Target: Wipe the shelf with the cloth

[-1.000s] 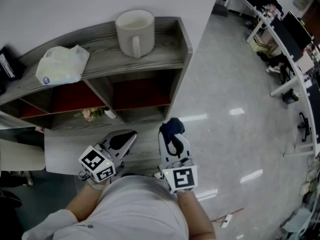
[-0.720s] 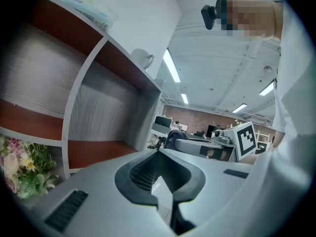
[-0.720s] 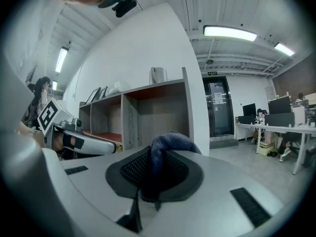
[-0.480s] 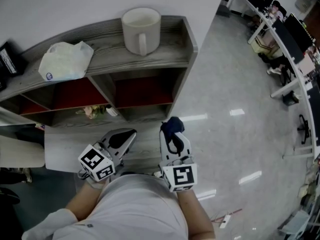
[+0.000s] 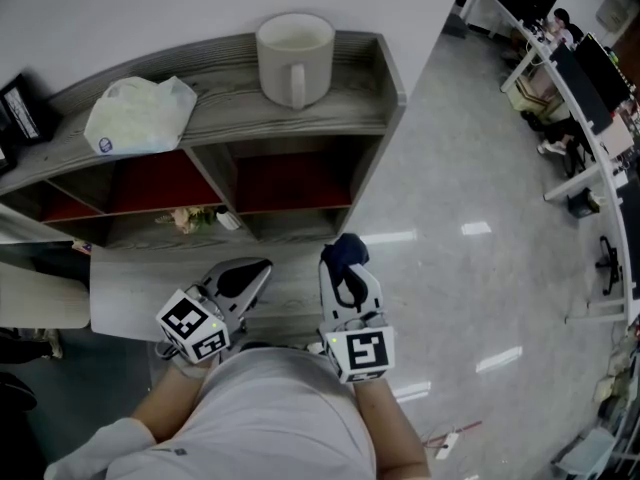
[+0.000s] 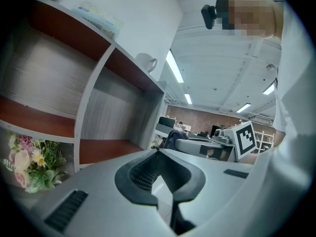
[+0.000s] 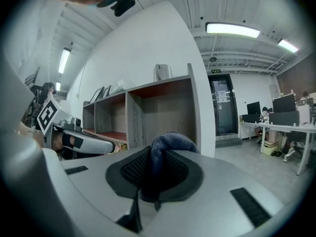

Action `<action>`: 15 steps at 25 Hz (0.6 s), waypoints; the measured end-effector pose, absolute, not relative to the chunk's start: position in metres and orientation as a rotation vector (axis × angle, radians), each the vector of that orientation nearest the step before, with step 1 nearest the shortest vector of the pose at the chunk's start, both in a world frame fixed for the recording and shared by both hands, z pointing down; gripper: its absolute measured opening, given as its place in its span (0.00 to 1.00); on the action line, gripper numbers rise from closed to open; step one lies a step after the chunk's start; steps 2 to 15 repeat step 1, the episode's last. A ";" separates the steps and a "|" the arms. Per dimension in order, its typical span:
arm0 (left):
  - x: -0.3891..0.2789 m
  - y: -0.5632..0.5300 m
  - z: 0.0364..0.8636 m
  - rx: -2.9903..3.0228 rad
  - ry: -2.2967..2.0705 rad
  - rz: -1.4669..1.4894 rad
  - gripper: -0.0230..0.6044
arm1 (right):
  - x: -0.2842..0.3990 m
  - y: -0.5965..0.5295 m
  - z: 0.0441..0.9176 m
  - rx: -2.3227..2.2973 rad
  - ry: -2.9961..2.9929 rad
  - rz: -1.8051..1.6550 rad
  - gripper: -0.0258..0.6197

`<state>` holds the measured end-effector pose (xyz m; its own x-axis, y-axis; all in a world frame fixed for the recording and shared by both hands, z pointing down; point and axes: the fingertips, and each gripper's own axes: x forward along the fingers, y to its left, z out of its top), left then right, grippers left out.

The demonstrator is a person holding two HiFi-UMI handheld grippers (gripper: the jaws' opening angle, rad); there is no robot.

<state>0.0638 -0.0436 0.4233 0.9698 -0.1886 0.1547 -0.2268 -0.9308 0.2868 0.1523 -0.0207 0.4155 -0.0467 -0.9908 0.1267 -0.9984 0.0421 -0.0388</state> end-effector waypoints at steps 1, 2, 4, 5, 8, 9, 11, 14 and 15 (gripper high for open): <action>0.063 -0.044 0.424 2.813 -0.306 0.179 0.06 | 0.152 -0.021 0.416 2.120 -2.220 0.180 0.12; 0.063 -0.044 0.424 2.813 -0.306 0.179 0.06 | 0.152 -0.021 0.416 2.120 -2.220 0.180 0.12; 0.063 -0.044 0.424 2.813 -0.306 0.179 0.06 | 0.152 -0.021 0.416 2.120 -2.220 0.180 0.12; 0.063 -0.044 0.424 2.813 -0.306 0.179 0.06 | 0.152 -0.021 0.416 2.120 -2.220 0.180 0.12; 0.063 -0.044 0.424 2.813 -0.306 0.179 0.06 | 0.152 -0.021 0.416 2.120 -2.220 0.180 0.12; 0.063 -0.044 0.424 2.813 -0.306 0.179 0.06 | 0.152 -0.021 0.416 2.120 -2.220 0.180 0.12; 0.063 -0.044 0.424 2.813 -0.306 0.179 0.06 | 0.152 -0.021 0.416 2.120 -2.220 0.180 0.12; 0.063 -0.044 0.424 2.813 -0.306 0.179 0.06 | 0.152 -0.021 0.416 2.120 -2.220 0.180 0.12; 0.063 -0.044 0.424 2.813 -0.306 0.179 0.06 | 0.152 -0.021 0.416 2.120 -2.220 0.180 0.12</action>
